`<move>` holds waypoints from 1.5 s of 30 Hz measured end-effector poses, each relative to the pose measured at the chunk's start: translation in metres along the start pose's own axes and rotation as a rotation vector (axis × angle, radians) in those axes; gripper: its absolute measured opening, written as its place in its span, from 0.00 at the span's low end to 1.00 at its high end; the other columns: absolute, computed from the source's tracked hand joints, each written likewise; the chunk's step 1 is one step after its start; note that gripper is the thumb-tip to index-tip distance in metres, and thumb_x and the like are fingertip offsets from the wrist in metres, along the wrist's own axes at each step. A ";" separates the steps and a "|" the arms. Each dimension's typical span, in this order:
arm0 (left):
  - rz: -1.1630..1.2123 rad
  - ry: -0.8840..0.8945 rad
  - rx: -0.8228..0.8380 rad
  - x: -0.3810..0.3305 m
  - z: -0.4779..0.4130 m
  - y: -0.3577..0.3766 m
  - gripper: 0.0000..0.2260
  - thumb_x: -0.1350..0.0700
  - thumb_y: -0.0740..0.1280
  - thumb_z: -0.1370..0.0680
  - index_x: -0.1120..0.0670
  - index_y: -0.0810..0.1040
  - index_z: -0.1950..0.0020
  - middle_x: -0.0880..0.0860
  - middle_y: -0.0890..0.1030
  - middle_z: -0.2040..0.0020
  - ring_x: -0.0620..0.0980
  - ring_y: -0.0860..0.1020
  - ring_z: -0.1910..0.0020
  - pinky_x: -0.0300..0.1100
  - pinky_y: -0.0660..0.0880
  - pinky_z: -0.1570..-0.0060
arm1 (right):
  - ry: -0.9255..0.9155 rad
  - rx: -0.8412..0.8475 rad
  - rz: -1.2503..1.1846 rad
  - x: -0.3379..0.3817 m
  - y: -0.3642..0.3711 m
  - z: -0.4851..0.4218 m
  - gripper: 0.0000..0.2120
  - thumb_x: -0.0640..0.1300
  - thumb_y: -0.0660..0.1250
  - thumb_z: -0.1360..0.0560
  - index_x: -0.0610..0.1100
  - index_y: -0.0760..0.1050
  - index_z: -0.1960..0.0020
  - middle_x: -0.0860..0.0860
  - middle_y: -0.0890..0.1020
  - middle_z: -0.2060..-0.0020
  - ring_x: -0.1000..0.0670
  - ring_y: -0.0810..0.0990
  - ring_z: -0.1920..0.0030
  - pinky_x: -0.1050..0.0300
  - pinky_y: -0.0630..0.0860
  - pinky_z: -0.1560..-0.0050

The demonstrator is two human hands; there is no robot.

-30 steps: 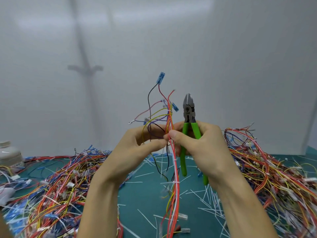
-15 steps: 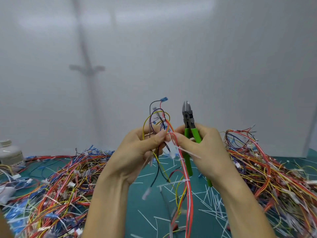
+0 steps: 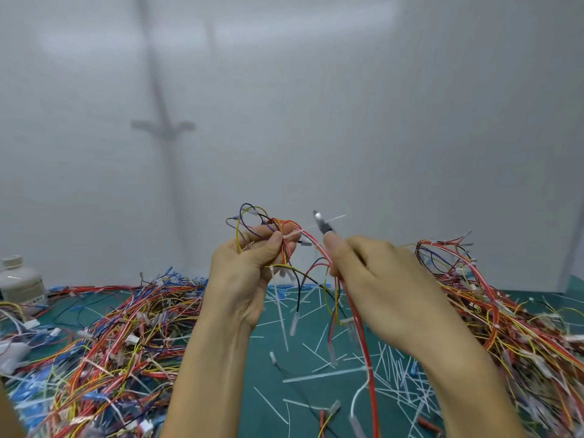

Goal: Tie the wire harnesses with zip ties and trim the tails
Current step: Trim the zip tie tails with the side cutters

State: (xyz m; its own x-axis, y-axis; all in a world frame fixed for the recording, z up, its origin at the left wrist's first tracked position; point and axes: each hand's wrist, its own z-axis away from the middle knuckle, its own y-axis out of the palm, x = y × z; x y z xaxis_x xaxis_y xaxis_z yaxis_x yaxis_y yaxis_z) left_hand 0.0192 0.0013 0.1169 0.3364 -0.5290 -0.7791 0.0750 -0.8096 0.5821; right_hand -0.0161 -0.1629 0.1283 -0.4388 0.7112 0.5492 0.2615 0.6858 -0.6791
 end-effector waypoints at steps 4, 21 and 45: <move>0.010 0.020 0.010 0.001 0.001 0.002 0.06 0.72 0.65 0.25 0.65 0.78 0.51 0.56 0.86 0.62 0.49 0.85 0.64 0.38 0.82 0.62 | -0.020 0.050 0.146 0.003 0.012 0.000 0.30 0.70 0.46 0.24 0.47 0.71 0.62 0.49 0.78 0.66 0.44 0.77 0.59 0.53 0.69 0.62; 0.020 0.030 0.083 0.000 0.007 0.008 0.07 0.69 0.66 0.26 0.58 0.77 0.55 0.53 0.86 0.60 0.47 0.85 0.64 0.37 0.81 0.65 | 0.002 -0.011 0.211 0.001 0.021 -0.003 0.28 0.69 0.43 0.22 0.49 0.66 0.64 0.50 0.77 0.64 0.44 0.76 0.60 0.52 0.66 0.64; -0.128 0.116 0.050 -0.003 0.012 0.010 0.09 0.68 0.69 0.26 0.55 0.81 0.61 0.54 0.87 0.57 0.46 0.84 0.64 0.34 0.79 0.67 | 0.016 0.053 -0.025 0.003 0.019 -0.005 0.33 0.67 0.49 0.22 0.41 0.77 0.63 0.45 0.79 0.69 0.42 0.79 0.63 0.48 0.75 0.59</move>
State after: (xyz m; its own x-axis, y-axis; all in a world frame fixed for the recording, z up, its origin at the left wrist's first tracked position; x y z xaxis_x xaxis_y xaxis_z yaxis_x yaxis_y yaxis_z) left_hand 0.0076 -0.0082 0.1216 0.4336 -0.3899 -0.8124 0.0787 -0.8817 0.4652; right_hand -0.0082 -0.1465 0.1194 -0.4303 0.6969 0.5737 0.2050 0.6945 -0.6897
